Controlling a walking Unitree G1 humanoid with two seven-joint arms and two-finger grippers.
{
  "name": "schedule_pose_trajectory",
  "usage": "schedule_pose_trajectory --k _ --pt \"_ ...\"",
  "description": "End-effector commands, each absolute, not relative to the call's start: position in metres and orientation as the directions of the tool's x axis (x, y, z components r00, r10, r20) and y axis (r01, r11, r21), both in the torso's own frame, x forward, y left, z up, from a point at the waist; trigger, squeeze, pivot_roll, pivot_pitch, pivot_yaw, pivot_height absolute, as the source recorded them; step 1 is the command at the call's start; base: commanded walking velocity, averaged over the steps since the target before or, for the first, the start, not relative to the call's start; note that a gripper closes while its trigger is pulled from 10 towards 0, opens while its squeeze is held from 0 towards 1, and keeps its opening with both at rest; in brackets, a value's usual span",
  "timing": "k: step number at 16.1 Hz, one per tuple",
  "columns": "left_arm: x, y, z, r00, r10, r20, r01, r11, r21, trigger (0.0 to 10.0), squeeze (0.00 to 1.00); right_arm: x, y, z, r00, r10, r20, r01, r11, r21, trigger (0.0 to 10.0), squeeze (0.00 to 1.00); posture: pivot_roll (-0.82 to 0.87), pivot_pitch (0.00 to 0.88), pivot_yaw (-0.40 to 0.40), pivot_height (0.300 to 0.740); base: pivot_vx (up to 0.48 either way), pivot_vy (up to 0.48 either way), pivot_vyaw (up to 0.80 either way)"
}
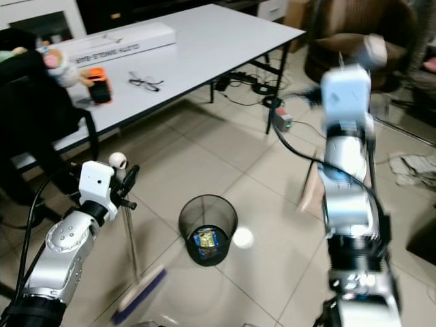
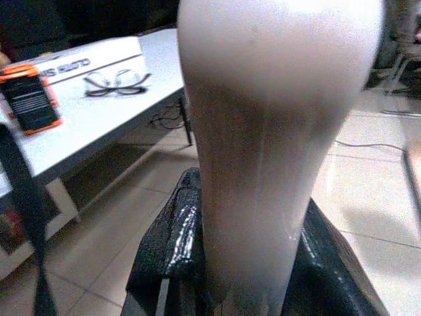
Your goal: Sweep floor
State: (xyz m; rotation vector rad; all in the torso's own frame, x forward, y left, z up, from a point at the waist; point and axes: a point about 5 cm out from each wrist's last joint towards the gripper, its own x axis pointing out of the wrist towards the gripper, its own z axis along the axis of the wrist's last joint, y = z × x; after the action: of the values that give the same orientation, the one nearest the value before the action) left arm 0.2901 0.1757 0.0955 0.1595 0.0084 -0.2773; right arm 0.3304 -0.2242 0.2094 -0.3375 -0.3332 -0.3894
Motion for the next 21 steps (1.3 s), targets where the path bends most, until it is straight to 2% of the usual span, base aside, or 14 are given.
schedule_pose_trajectory --k 1,6,10,15,21 --pt "0.29 0.175 0.102 0.959 -0.283 -0.008 0.281 0.949 0.145 10.0 0.0 0.327 -0.222 0.184 0.898 -0.359 0.253 0.405 0.9 -0.161 10.0 0.0 -0.03 0.0 0.035 0.74 0.0 0.0 -0.8" --pt "0.29 0.18 0.1 0.968 -0.251 -0.016 0.252 0.963 0.093 10.0 0.0 0.319 -0.205 0.171 0.922 -0.318 0.222 0.359 0.917 -0.177 10.0 0.0 -0.03 0.0 0.034 0.74 0.0 0.0 -0.8" --pt "0.284 0.177 0.098 0.957 -0.287 -0.04 0.289 0.952 0.096 10.0 0.0 0.318 -0.205 0.166 0.929 -0.317 0.192 0.35 0.921 -0.172 10.0 0.0 -0.02 0.0 0.028 0.74 0.0 0.0 -0.8" --pt "0.288 0.171 0.098 0.943 -0.326 -0.06 0.331 0.939 0.092 10.0 0.0 0.32 -0.19 0.153 0.958 -0.265 0.109 0.28 0.948 -0.15 10.0 0.0 -0.02 0.0 0.035 0.74 0.0 0.0 -0.8" --pt "0.291 0.169 0.1 0.94 -0.336 -0.06 0.341 0.933 0.112 10.0 0.0 0.323 -0.183 0.153 0.964 -0.25 0.095 0.261 0.954 -0.145 10.0 0.0 -0.03 0.0 0.039 0.74 0.0 0.0 -0.8"
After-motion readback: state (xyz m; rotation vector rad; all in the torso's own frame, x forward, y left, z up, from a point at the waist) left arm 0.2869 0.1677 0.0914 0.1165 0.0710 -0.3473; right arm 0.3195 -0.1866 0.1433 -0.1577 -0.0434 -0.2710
